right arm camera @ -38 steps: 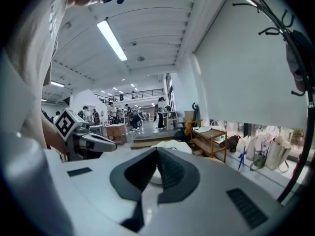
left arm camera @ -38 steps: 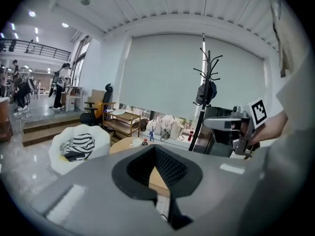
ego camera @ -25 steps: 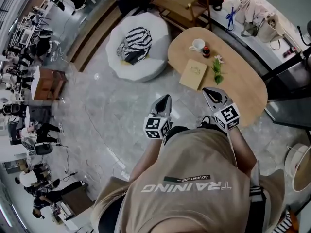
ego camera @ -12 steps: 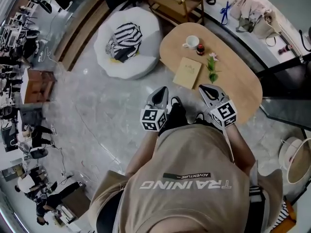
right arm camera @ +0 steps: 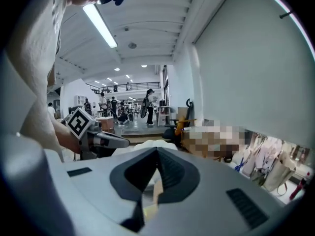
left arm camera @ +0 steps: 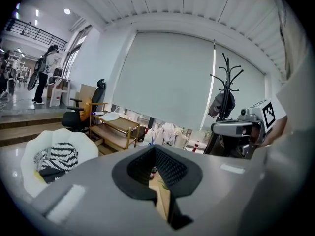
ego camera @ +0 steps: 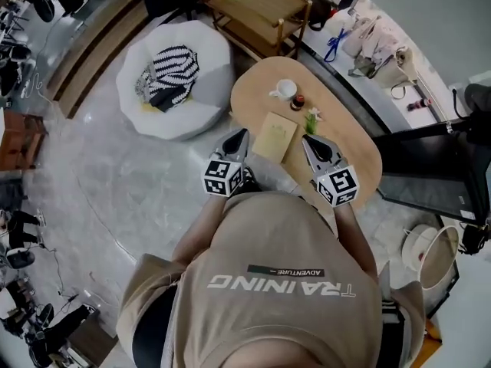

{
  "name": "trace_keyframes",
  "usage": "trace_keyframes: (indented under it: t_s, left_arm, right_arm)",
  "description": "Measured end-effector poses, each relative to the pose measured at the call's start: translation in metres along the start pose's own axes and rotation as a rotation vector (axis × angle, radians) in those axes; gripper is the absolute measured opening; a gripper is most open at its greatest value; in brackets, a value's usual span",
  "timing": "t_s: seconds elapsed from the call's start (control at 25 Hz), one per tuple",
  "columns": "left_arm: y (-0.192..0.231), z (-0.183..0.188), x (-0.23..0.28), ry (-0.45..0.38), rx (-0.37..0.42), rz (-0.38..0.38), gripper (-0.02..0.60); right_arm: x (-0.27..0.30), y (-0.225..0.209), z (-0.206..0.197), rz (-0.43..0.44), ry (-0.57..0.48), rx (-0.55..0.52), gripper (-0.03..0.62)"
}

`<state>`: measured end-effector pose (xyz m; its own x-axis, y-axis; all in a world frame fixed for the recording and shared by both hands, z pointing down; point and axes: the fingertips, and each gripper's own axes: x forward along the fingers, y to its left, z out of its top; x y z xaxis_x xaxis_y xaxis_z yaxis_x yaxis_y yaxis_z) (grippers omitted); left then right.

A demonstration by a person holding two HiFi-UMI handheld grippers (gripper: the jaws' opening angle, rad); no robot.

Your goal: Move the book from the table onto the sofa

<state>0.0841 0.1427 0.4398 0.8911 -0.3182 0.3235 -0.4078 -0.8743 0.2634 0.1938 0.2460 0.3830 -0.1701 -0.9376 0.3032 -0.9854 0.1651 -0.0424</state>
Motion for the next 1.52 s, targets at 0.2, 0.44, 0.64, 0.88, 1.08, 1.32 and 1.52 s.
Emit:
trace_keyframes:
  t_s: [0.2,0.44,0.64,0.88,1.08,1.32,1.52]
  left_arm:
    - [0.019,0.017,0.02,0.007,-0.001,-0.08,-0.009]
    - [0.037,0.022,0.032,0.027,0.06,-0.138,-0.009]
    - [0.038,0.022,0.045,0.047,0.081,-0.152,-0.009]
    - [0.023,0.028,0.056,0.074,0.131,-0.193,-0.009]
    - [0.008,0.018,0.056,0.114,0.141,-0.2,-0.009]
    - [0.003,-0.019,0.054,0.178,0.025,-0.156,-0.009]
    - [0.013,-0.058,0.05,0.273,0.082,-0.086,-0.009]
  right_arm:
    - [0.025,-0.012,0.007,-0.068,0.014,0.026,0.005]
    - [0.05,-0.024,0.022,-0.147,0.014,0.004,0.005]
    - [0.058,-0.023,0.009,-0.166,0.067,-0.018,0.005]
    - [0.066,-0.027,0.008,-0.14,0.04,-0.005,0.005]
    - [0.057,-0.028,0.006,-0.126,0.013,0.011,0.005]
    - [0.04,-0.029,-0.015,-0.095,0.06,0.016,0.005]
    - [0.043,-0.039,-0.063,-0.09,0.134,0.093,0.005]
